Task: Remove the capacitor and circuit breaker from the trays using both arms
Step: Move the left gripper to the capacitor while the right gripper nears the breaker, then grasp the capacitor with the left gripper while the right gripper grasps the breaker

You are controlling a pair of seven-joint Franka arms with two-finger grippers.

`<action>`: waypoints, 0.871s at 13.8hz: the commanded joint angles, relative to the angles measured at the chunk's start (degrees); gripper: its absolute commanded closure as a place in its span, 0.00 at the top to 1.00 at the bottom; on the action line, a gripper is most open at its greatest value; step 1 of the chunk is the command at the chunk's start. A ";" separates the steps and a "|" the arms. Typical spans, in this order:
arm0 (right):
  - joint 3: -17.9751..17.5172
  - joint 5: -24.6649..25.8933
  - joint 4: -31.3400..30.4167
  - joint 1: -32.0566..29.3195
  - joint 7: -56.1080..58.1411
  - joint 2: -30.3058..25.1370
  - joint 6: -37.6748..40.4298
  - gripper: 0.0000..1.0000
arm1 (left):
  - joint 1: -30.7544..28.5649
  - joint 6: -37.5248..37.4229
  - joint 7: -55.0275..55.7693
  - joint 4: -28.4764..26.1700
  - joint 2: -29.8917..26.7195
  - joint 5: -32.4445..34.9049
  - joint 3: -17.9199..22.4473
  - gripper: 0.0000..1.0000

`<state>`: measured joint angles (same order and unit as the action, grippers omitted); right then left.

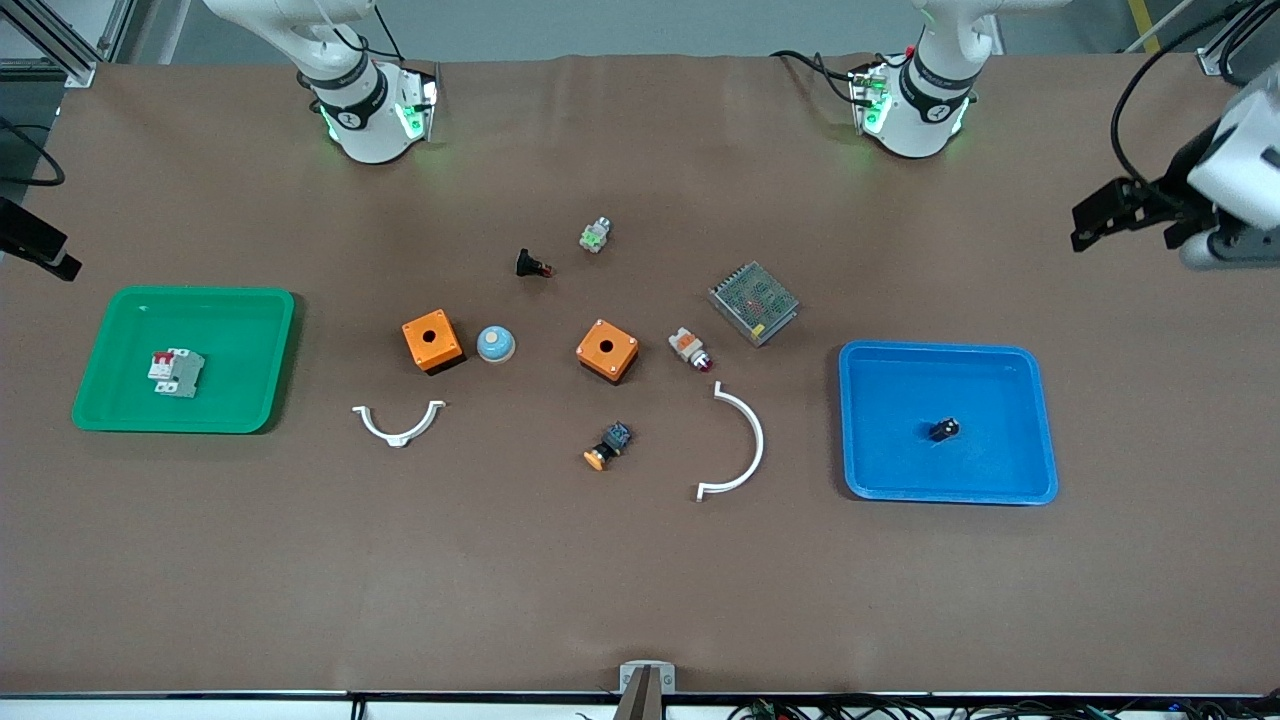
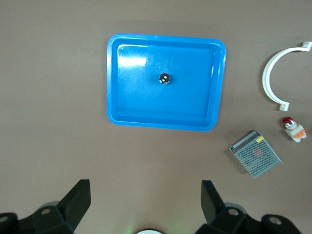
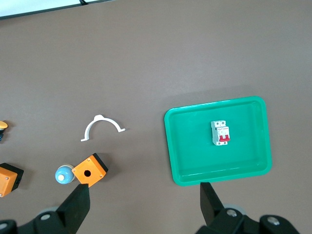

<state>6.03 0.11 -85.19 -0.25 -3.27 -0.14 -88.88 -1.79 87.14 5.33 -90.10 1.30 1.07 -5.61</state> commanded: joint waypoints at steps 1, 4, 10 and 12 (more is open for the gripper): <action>-0.14 -1.16 1.34 -0.45 0.10 1.28 0.90 1.00 | -1.81 6.78 -0.50 -3.73 4.05 0.16 -0.19 1.00; -0.23 -0.29 0.91 0.07 0.45 2.95 1.68 1.00 | -3.40 20.21 -0.23 -13.66 5.99 0.16 -0.28 1.00; 0.03 2.00 -0.06 -8.78 7.98 13.48 1.18 1.00 | -2.26 40.71 0.82 -19.93 17.05 0.07 -0.98 1.00; 0.04 2.00 -0.33 -12.65 14.58 18.23 -3.12 1.00 | -0.94 47.74 3.01 -21.77 20.39 -0.02 -0.98 1.00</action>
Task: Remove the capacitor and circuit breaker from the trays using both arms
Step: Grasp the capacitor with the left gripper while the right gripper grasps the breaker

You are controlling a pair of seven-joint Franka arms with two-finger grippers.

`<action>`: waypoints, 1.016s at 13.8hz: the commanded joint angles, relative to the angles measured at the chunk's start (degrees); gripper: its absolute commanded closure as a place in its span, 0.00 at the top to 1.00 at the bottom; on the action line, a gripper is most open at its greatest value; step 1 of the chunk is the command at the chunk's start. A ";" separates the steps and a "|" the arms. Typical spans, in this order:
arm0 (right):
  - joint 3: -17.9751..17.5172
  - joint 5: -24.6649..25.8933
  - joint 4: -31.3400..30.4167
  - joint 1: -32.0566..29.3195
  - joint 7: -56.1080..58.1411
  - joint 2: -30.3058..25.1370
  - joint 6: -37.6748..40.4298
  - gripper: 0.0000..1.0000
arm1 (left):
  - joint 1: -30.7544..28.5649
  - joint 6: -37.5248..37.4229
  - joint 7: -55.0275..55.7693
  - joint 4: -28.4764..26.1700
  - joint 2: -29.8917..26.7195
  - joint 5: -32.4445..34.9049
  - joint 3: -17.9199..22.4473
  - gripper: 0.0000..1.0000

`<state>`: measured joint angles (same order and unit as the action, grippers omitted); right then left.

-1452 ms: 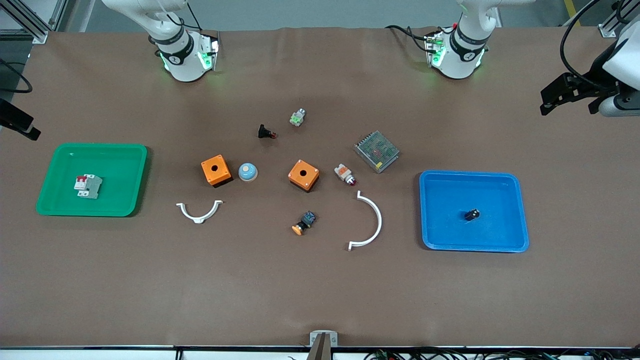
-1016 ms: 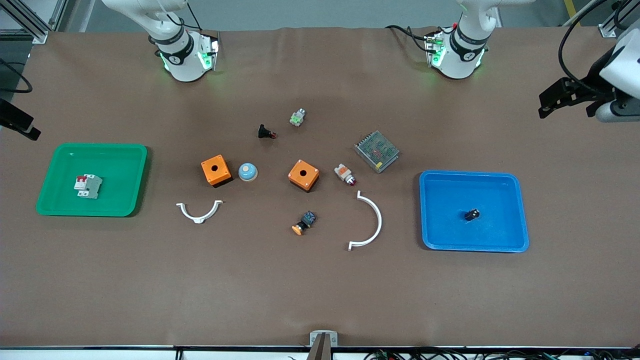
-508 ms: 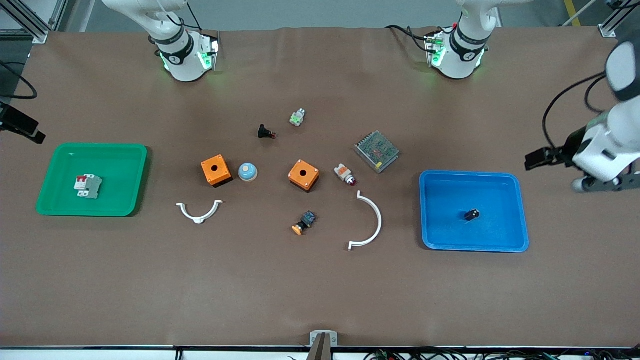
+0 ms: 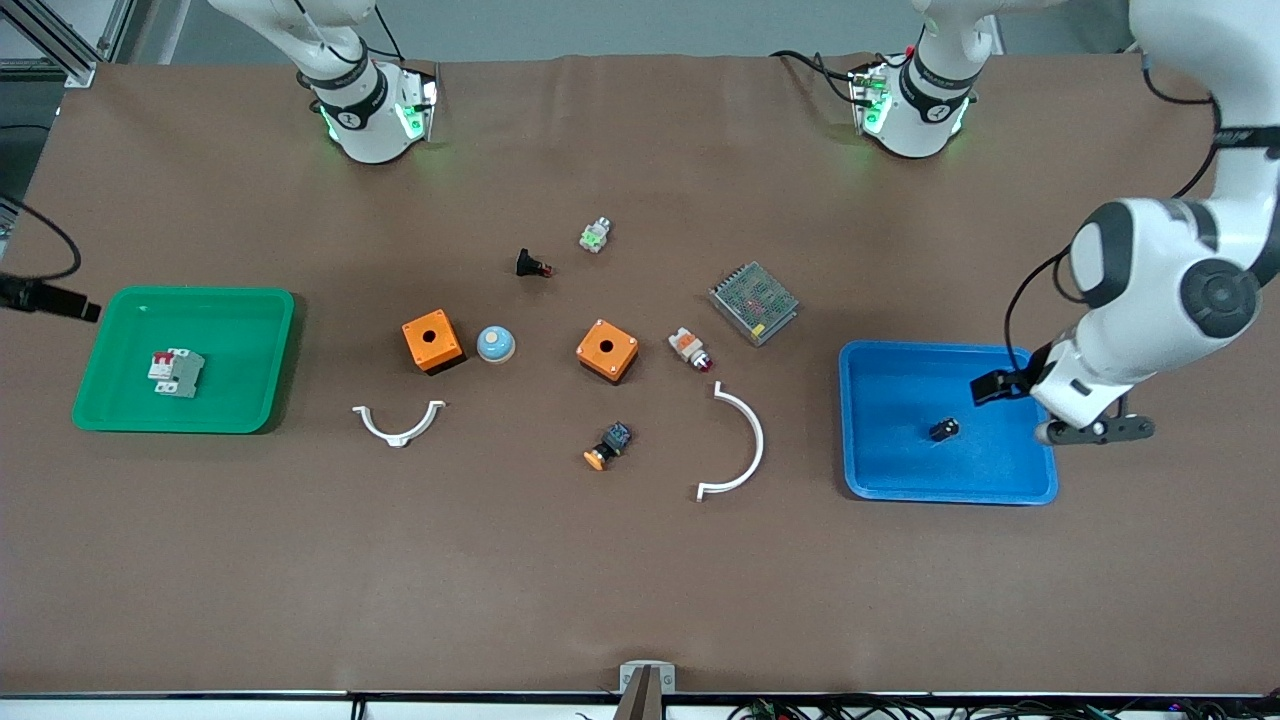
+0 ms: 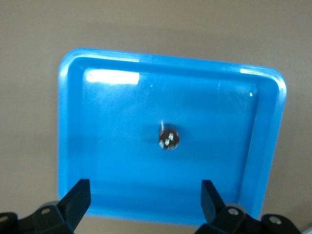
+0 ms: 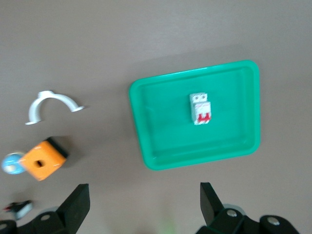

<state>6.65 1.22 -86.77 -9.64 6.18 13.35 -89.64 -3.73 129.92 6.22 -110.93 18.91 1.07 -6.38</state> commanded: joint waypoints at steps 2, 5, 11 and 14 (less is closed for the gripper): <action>-0.58 0.89 0.55 -6.60 10.33 8.52 -6.31 1.00 | 1.44 10.68 3.80 -3.05 5.60 0.07 -0.21 1.00; -0.67 0.80 -6.62 -9.16 13.16 9.76 -16.40 0.98 | 1.44 12.37 3.98 -4.64 6.66 0.07 -0.21 1.00; -0.67 0.62 -20.96 -10.40 13.16 9.76 -34.60 0.97 | 1.26 15.10 3.89 -4.20 10.01 0.07 -0.21 0.74; -0.67 0.62 -24.93 -11.01 13.16 10.38 -39.28 0.95 | 1.53 15.10 3.98 -2.98 10.45 0.07 -0.21 0.68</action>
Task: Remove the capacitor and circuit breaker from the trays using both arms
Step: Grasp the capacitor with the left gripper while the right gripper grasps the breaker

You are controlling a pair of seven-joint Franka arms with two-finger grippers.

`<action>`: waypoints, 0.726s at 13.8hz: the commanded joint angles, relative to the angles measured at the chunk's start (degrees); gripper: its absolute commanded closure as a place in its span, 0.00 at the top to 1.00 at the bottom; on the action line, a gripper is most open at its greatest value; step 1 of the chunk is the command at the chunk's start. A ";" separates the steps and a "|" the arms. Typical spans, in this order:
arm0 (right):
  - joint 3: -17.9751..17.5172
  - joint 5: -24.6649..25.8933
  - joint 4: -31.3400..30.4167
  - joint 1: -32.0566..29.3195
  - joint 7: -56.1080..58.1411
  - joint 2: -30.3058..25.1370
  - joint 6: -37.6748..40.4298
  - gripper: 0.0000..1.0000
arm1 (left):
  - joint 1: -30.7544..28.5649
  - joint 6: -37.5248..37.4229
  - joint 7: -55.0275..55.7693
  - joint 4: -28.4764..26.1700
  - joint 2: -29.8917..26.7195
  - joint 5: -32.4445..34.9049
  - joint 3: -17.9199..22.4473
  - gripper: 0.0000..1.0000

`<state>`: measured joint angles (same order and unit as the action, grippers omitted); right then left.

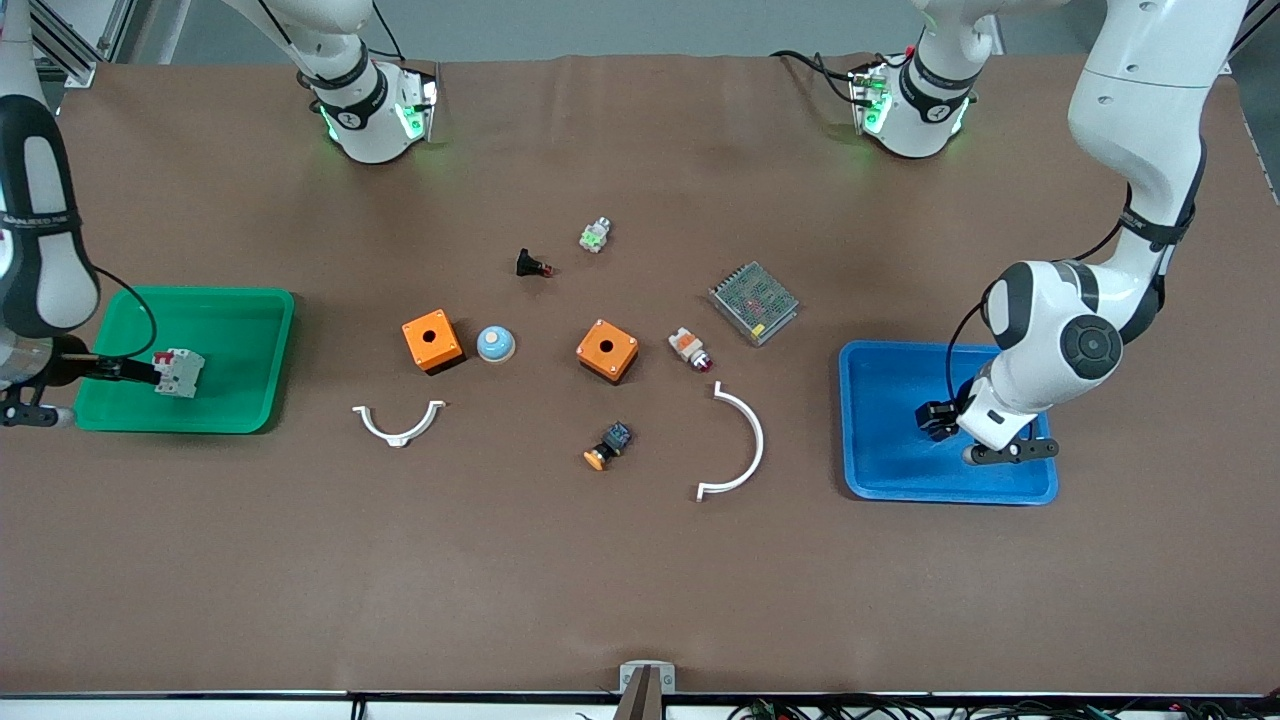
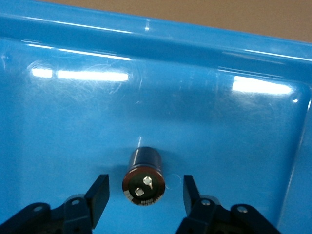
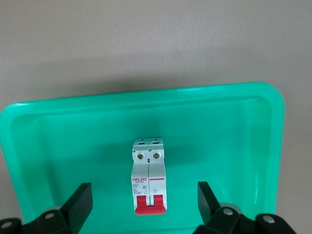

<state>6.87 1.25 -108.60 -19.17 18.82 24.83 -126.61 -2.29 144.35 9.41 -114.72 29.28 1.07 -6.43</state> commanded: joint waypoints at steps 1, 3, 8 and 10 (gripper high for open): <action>-0.90 0.60 -3.71 -1.75 0.52 -0.66 -2.67 0.95 | 0.01 0.66 0.70 0.90 0.08 0.07 -0.16 0.68; -0.90 0.60 -3.90 -1.84 0.52 0.39 -2.68 0.92 | -0.26 0.66 0.70 1.26 0.77 0.07 -0.07 0.65; -0.90 0.60 -3.81 -2.02 0.52 1.98 -2.77 0.60 | -0.26 0.66 0.61 1.26 0.87 0.07 -0.07 0.41; -0.90 0.60 -3.63 -2.01 0.52 1.89 -2.85 0.41 | -0.34 0.66 0.61 1.34 0.78 0.07 -0.16 0.09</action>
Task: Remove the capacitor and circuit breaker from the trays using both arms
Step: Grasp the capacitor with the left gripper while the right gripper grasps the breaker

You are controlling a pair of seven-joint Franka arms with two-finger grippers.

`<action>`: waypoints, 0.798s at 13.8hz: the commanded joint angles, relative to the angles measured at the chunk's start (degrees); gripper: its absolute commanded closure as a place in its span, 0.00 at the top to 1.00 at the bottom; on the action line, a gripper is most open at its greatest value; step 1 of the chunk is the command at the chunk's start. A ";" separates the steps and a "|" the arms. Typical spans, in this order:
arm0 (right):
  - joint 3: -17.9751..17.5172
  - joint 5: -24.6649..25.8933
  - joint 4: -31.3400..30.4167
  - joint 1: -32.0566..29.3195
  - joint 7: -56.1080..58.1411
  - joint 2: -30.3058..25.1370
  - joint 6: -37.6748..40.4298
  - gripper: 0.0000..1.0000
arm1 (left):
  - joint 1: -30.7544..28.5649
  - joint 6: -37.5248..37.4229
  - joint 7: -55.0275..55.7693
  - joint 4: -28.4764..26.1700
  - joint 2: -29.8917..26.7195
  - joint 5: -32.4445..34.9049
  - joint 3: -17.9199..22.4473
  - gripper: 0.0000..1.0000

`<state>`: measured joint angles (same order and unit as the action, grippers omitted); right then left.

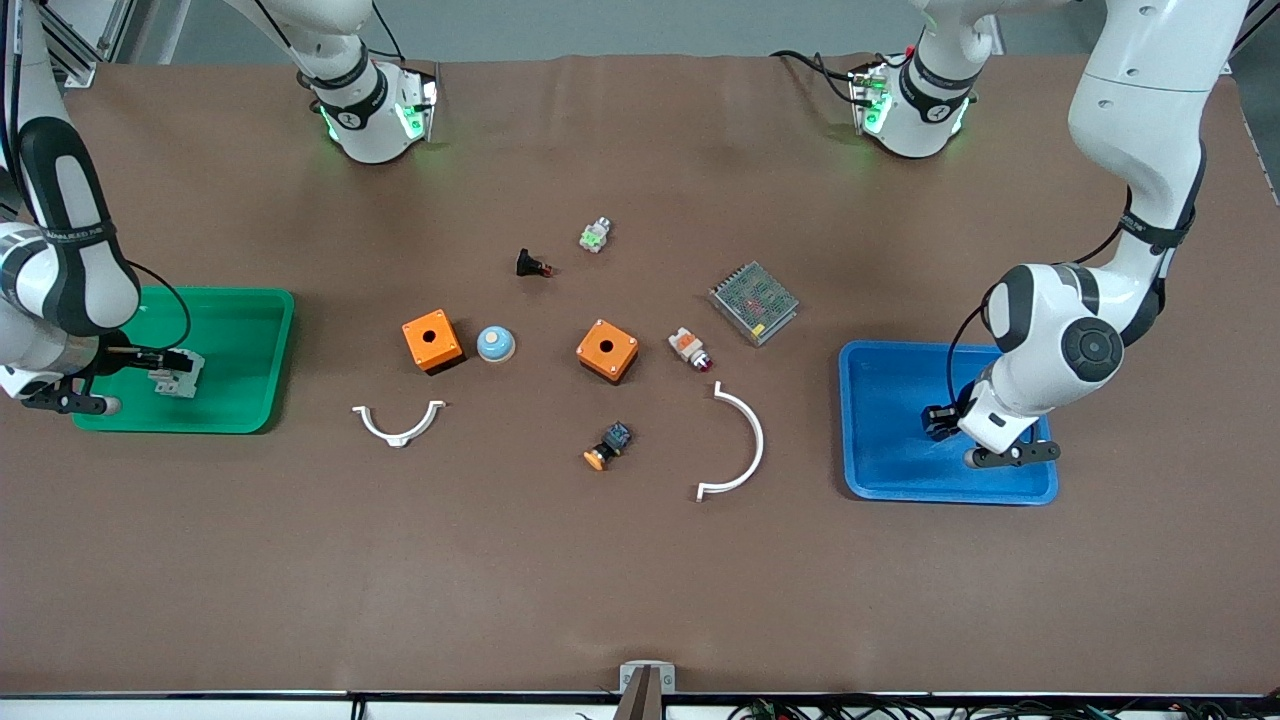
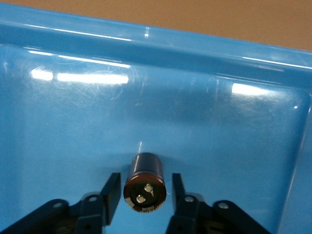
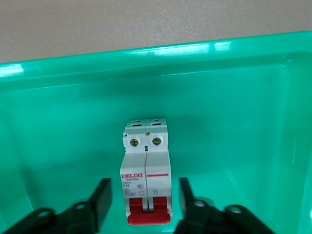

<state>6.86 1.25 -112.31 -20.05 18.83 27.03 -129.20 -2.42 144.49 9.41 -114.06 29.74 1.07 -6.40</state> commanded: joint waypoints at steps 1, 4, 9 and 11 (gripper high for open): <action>-0.88 0.60 0.07 -1.04 0.42 -0.31 -0.35 0.33 | -0.13 0.45 0.61 1.03 -0.03 0.07 -0.19 0.00; -0.88 0.69 0.34 -0.95 0.51 -0.40 0.17 0.24 | 0.39 0.01 0.87 1.82 -3.45 0.07 -0.62 0.00; -1.23 0.86 7.43 1.06 -0.10 -6.62 18.14 0.24 | 1.19 -4.63 4.37 6.28 -7.15 0.07 -6.76 0.00; -1.14 0.95 12.71 4.13 -0.45 -9.53 28.25 0.24 | 3.19 -7.46 8.84 8.93 -6.37 0.07 -8.53 0.00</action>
<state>5.95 1.26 -103.27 -18.52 18.83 22.22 -109.54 -0.93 139.84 14.56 -107.74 22.85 1.07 -13.69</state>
